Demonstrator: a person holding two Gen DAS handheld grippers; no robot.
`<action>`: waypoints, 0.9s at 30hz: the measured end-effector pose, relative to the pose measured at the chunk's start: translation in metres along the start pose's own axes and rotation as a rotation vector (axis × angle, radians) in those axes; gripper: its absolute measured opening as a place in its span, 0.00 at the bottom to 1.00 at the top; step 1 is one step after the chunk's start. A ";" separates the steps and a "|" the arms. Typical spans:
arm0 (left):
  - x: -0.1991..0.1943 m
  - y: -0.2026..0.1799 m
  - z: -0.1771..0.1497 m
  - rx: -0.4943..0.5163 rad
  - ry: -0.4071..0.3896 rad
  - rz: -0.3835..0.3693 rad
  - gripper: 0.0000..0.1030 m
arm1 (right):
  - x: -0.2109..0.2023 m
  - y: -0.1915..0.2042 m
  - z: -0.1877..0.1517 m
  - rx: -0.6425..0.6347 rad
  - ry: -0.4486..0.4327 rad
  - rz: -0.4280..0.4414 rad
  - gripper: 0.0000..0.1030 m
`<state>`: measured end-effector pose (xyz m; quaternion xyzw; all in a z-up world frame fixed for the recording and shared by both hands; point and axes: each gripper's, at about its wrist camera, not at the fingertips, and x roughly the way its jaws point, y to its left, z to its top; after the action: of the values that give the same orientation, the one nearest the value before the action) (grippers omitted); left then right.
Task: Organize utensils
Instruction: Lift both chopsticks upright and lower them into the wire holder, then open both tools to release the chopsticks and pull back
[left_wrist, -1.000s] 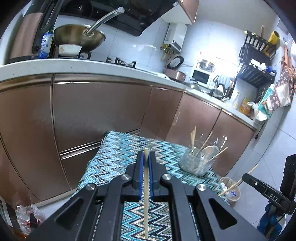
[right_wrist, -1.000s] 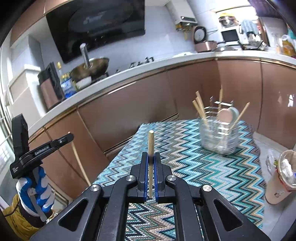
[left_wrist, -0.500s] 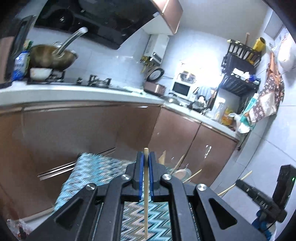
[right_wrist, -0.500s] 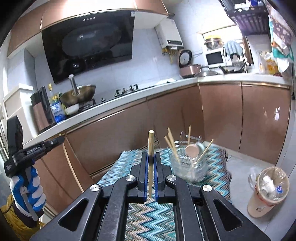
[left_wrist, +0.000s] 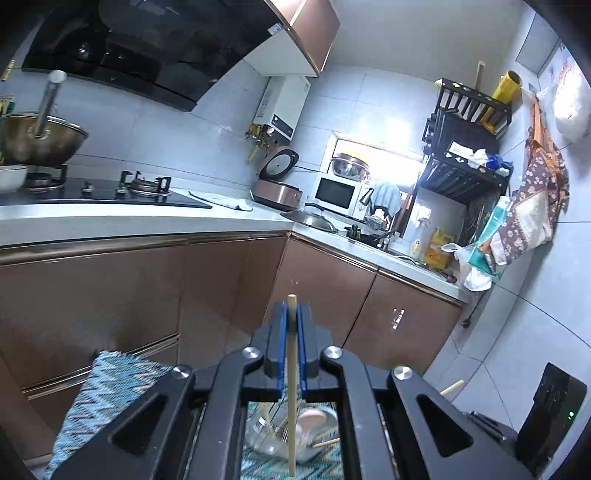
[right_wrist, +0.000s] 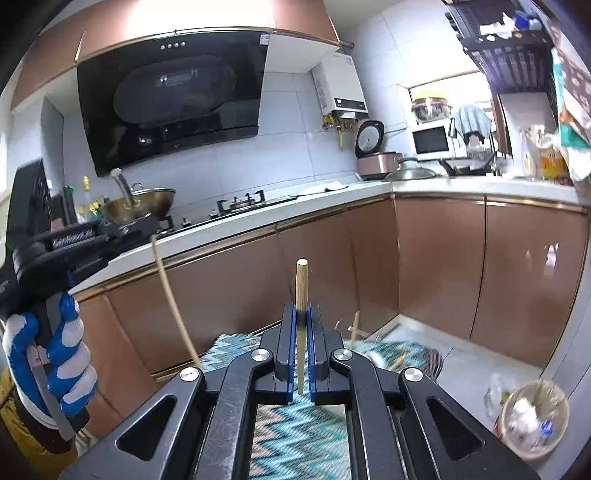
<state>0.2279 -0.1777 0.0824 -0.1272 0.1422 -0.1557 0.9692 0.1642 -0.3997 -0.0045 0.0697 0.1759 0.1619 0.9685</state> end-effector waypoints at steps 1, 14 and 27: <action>0.011 -0.004 -0.001 0.001 -0.001 0.005 0.05 | 0.006 -0.003 0.002 -0.003 0.002 0.002 0.05; 0.121 -0.009 -0.032 0.007 -0.006 0.112 0.05 | 0.090 -0.035 -0.004 -0.024 0.072 0.000 0.05; 0.179 0.008 -0.075 0.007 0.049 0.192 0.05 | 0.129 -0.034 -0.034 -0.036 0.171 0.006 0.05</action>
<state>0.3695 -0.2456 -0.0319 -0.1060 0.1768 -0.0658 0.9763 0.2764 -0.3855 -0.0836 0.0386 0.2548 0.1732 0.9506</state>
